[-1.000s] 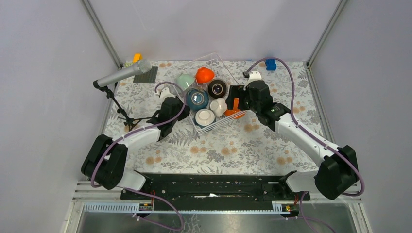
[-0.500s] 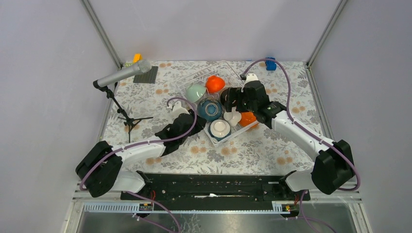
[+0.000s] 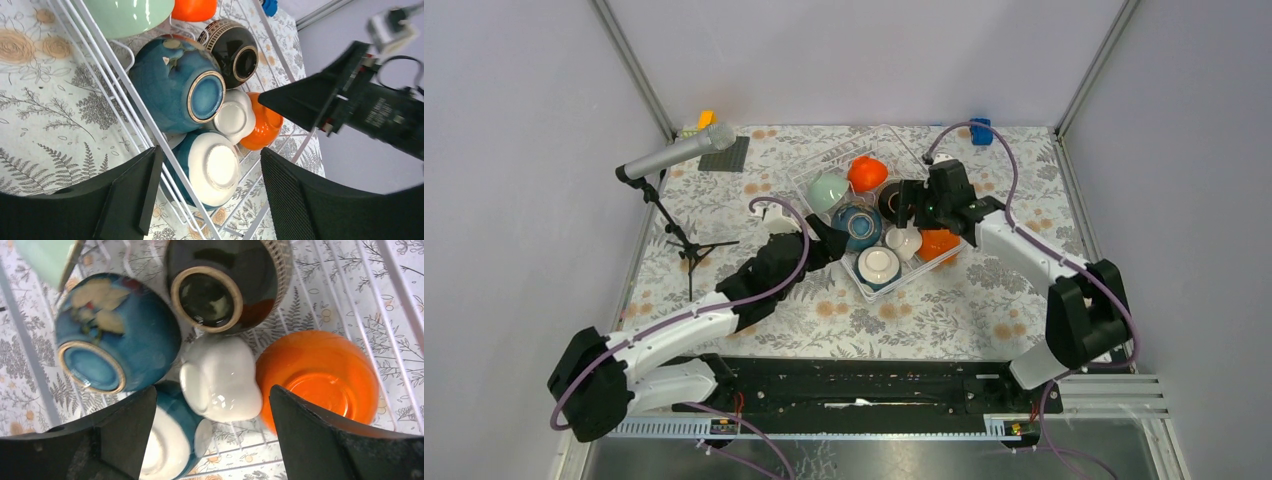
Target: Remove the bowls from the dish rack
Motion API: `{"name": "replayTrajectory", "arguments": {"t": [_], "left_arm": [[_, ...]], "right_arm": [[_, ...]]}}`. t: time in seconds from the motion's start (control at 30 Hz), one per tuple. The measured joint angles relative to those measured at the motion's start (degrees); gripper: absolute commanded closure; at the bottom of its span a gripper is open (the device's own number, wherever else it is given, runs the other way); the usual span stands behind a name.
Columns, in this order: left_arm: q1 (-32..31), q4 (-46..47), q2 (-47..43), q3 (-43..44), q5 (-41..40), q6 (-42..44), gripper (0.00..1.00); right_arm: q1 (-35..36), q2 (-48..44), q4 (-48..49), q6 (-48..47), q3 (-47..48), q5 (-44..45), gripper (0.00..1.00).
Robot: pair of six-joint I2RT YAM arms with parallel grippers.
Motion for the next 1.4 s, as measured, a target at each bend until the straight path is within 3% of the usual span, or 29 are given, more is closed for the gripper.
{"name": "replayTrajectory", "arguments": {"t": [0.2, 0.93, 1.4], "left_arm": [[0.02, -3.10, -4.13, 0.00, -0.33, 3.30, 0.19], [1.22, -9.09, -5.16, 0.00, 0.55, 5.84, 0.18], [1.22, -9.62, -8.11, 0.00, 1.38, 6.32, 0.18]], "right_arm": [[-6.10, 5.44, -0.55, 0.52, 1.79, -6.58, 0.08], [-6.03, 13.07, -3.78, -1.25, 6.80, -16.50, 0.11], [-6.21, 11.06, -3.19, -1.25, 5.84, -20.92, 0.29]]}}
